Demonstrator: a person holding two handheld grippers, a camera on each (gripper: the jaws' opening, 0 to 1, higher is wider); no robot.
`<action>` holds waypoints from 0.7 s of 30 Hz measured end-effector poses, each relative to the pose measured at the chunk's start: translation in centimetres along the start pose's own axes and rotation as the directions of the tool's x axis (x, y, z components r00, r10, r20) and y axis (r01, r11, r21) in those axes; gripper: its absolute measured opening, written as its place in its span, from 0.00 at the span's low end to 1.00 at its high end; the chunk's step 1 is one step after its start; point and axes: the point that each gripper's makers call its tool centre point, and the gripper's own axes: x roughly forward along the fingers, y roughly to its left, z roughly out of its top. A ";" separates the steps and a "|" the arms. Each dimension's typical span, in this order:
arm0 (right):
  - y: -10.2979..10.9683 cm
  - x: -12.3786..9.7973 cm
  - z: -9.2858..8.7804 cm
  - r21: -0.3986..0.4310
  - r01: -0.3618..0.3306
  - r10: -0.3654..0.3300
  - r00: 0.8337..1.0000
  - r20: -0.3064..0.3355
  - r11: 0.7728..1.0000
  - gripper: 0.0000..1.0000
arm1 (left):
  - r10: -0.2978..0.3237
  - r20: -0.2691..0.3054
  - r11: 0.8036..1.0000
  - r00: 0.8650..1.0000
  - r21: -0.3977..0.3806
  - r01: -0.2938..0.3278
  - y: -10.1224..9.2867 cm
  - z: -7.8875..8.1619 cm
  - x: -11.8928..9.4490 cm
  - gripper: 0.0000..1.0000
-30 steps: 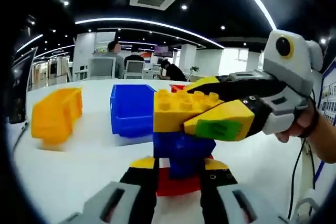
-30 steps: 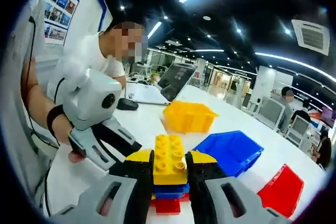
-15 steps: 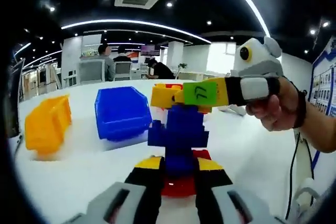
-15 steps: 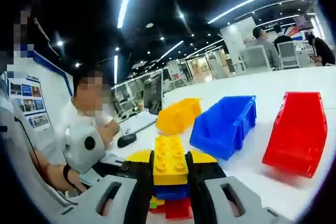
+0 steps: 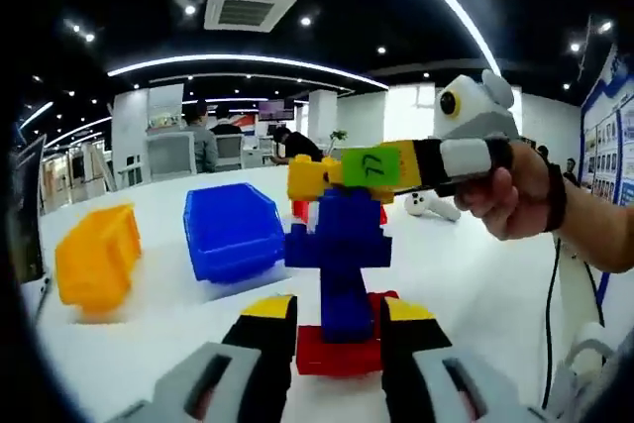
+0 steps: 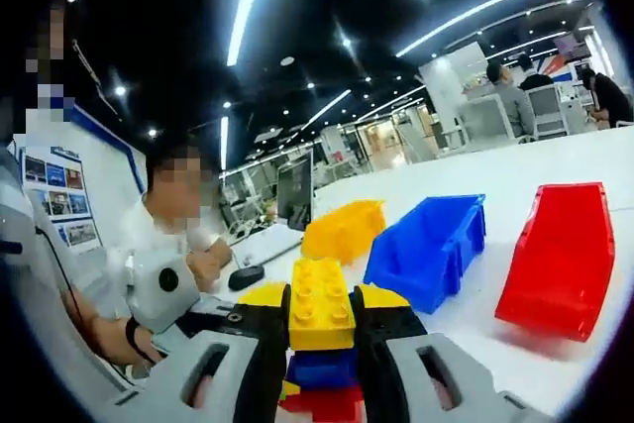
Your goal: Take apart the toy blocks one by one and place each separated block into its matching bin, sorting the blocks by their type until all the connected pieces are disassembled and separated into the correct bins
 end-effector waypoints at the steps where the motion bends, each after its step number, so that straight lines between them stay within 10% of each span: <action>1: 0.5 -0.1 -0.1 -0.011 -0.020 0.020 1.000 0.000 1.000 0.26 | -0.008 0.028 1.000 1.000 0.013 0.008 -0.1 0.7 -0.2 0.41; 4: 1.1 -0.6 -0.6 -0.108 -0.026 0.024 1.000 -0.014 0.994 0.26 | -0.117 0.092 0.986 0.989 -0.110 0.127 -1.4 2.8 -1.1 0.47; 7: 2.2 -0.7 -1.4 -0.166 -0.062 0.057 0.998 -0.033 0.984 0.26 | -0.210 0.164 0.903 0.964 -0.346 0.256 -2.9 4.2 -1.7 0.46; 10: 2.4 -0.7 -1.8 -0.211 -0.064 0.057 0.998 -0.038 0.975 0.26 | -0.153 0.123 0.933 0.981 -0.309 0.184 -1.8 3.5 -1.4 0.43; 14: 2.0 -0.8 -1.8 -0.171 -0.097 0.094 0.995 -0.023 0.980 0.26 | -0.141 0.115 0.926 0.983 -0.335 0.173 -0.3 2.5 -1.5 0.35; 21: 2.7 -0.3 -2.6 -0.242 -0.152 0.139 0.988 -0.072 0.958 0.26 | -0.299 0.113 0.905 0.947 -0.282 0.319 -0.7 2.2 -1.1 0.31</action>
